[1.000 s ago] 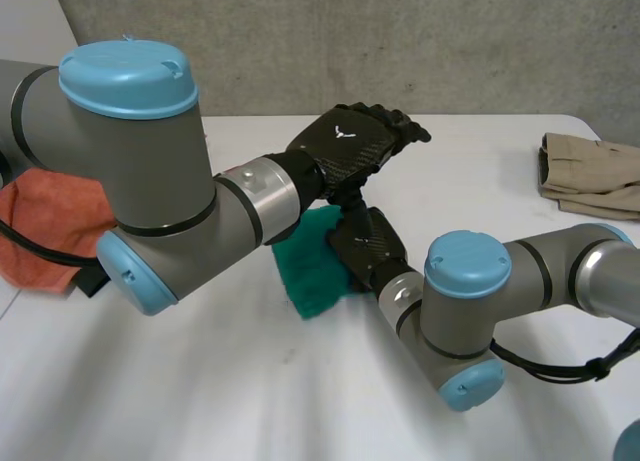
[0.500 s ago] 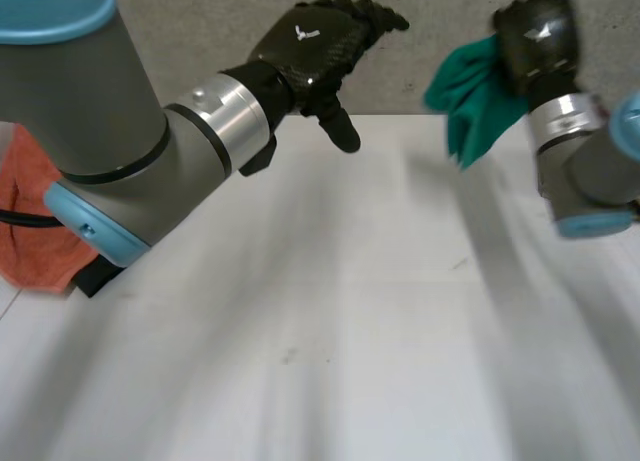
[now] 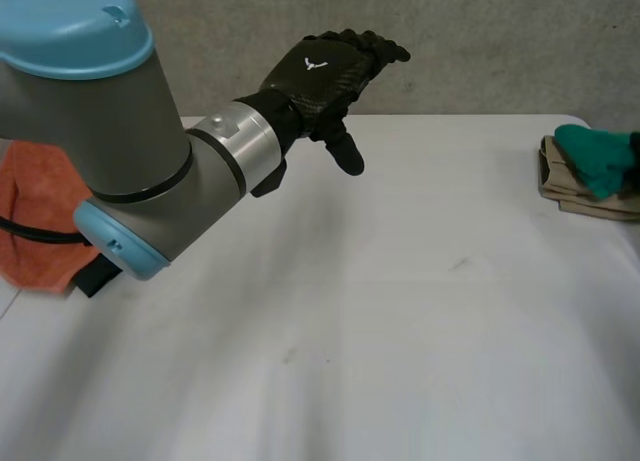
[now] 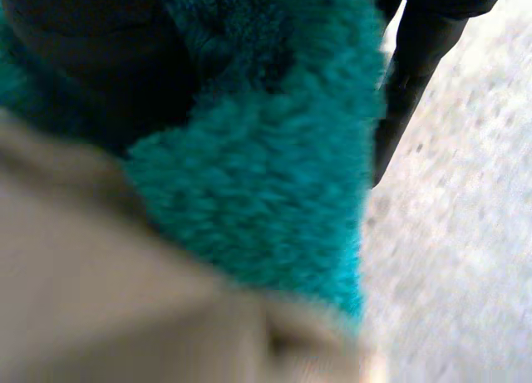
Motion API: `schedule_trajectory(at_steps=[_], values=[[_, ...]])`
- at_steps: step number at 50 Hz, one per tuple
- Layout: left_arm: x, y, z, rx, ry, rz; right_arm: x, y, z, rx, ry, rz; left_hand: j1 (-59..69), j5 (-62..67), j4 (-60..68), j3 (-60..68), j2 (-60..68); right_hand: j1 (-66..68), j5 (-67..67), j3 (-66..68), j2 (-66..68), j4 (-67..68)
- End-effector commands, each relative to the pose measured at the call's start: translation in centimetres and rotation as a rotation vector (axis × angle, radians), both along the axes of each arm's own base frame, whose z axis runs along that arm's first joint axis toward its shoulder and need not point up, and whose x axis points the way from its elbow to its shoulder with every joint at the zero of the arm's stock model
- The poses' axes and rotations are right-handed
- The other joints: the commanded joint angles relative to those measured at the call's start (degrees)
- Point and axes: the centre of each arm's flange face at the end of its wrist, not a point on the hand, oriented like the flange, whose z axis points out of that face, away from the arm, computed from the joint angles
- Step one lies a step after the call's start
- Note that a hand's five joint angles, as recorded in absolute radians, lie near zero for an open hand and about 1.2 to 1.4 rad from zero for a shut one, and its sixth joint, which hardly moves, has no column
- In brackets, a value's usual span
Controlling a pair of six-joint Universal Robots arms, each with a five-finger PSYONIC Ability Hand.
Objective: Fold the laundry.
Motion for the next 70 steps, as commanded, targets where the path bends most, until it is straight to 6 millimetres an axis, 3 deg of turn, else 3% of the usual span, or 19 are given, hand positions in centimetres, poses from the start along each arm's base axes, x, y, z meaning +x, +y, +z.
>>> schedule_trajectory(at_steps=[1,2,4,12,20,24,28,32,34,37,39,43,46,49,53,57,65,67,70], values=[[-0.5,0.6,0.0,-0.002,0.0,-0.007,-1.3,1.4,0.6,0.052,0.004,-0.004,0.2,-1.7,-0.5,-0.9,-1.0,8.6,4.3,2.3,3.3,1.3],[-0.6,0.8,0.0,-0.002,0.0,-0.01,-1.3,1.6,1.6,0.051,0.004,-0.004,0.2,-1.7,-0.5,-0.9,-1.0,-18.8,-23.1,-25.1,-24.1,-26.1],[-0.8,1.2,0.1,-0.006,0.003,-0.02,-1.1,1.9,2.5,0.049,0.003,-0.006,0.2,-1.7,-0.5,-0.9,-1.0,-51.3,-55.6,-57.6,-56.6,-58.6],[-1.2,2.1,0.3,-0.006,0.003,-0.04,-1.5,3.8,6.1,0.177,-0.058,-0.066,0.2,-1.7,-0.5,-0.9,-1.0,-51.3,-55.6,-57.6,-56.6,-58.6],[-2.0,3.7,0.3,-0.004,0.003,-0.08,-5.7,7.8,9.4,0.456,-0.079,-0.255,0.2,-1.7,-0.5,-0.9,-1.0,-51.3,-55.6,-57.6,-56.6,-58.6],[-2.2,4.1,0.5,-0.003,0.006,-0.091,-8.5,9.8,12.0,0.523,0.053,-0.488,0.2,-1.7,-0.5,-0.9,-1.0,-51.3,-55.6,-57.6,-56.6,-58.6],[-2.0,4.2,1.4,-0.025,0.025,-0.089,-9.5,10.1,16.2,0.399,0.231,-0.687,0.1,-1.9,-0.7,-1.1,-1.1,-51.3,-55.6,-57.6,-56.6,-58.6],[-1.2,3.8,3.9,-0.083,0.075,-0.051,-5.1,9.4,19.4,0.189,0.218,-0.59,-0.1,-2.0,-0.9,-1.3,-1.3,-51.3,-55.6,-57.6,-56.6,-58.6],[0.3,2.2,5.3,-0.117,0.101,0.047,-0.9,10.5,22.5,0.057,0.195,-0.48,0.4,-1.5,-0.4,-0.8,-0.8,-51.3,-55.6,-57.6,-56.6,-58.6],[2.4,-0.1,6.2,-0.14,0.115,0.186,4.5,13.0,24.3,-0.047,0.168,-0.303,0.2,-1.7,-0.5,-0.9,-1.0,-51.3,-55.6,-57.6,-56.6,-58.6],[5.5,-3.2,6.8,-0.177,0.101,0.347,6.8,14.0,24.2,-0.062,0.161,-0.236,0.4,-1.5,-0.4,-0.7,-0.8,-51.3,-55.6,-57.6,-56.6,-58.6],[10.2,-7.7,5.9,-0.255,-0.051,0.581,14.9,17.8,20.9,0.031,0.157,-0.027,0.6,-1.4,-0.2,-0.6,-0.6,-51.3,-55.6,-57.6,-56.6,-58.6],[13.3,-10.7,3.2,-0.308,-0.274,0.719,19.2,21.0,18.0,0.139,0.171,0.097,0.1,-1.9,-0.7,-1.1,-1.1,-51.3,-55.6,-57.6,-56.6,-58.6],[15.6,-14.1,-0.6,-0.34,-0.475,0.803,20.9,23.3,15.5,0.246,0.19,0.16,0.1,-1.9,-0.7,-1.1,-1.1,-51.3,-55.6,-57.6,-56.6,-58.6],[21.4,-20.2,-5.8,-0.42,-0.673,0.947,21.3,24.8,12.9,0.353,0.218,0.186,-0.1,-2.0,-0.9,-1.3,-1.3,-51.3,-55.6,-57.6,-56.6,-58.6],[24.2,-24.3,-10.8,-0.48,-0.721,0.969,21.3,25.5,10.8,0.413,0.265,0.187,-0.3,-2.2,-1.0,-1.4,-1.5,-51.3,-55.6,-57.6,-56.6,-58.6],[24.6,-27.5,-17.7,-0.524,-0.716,0.81,20.6,26.7,8.6,0.478,0.307,0.179,5.3,3.3,4.5,4.1,4.0,-51.3,-55.6,-57.6,-56.6,-58.6],[24.5,-27.8,-18.2,-0.529,-0.714,0.811,20.4,27.0,8.1,0.498,0.31,0.178,16.2,14.2,15.4,15.0,14.9,-51.3,-55.6,-57.6,-56.6,-58.6],[24.0,-27.8,-18.2,-0.537,-0.694,0.807,20.4,27.4,7.7,0.514,0.314,0.181,60.3,58.4,59.5,59.2,59.1,-51.3,-55.6,-57.6,-56.6,-58.6]])
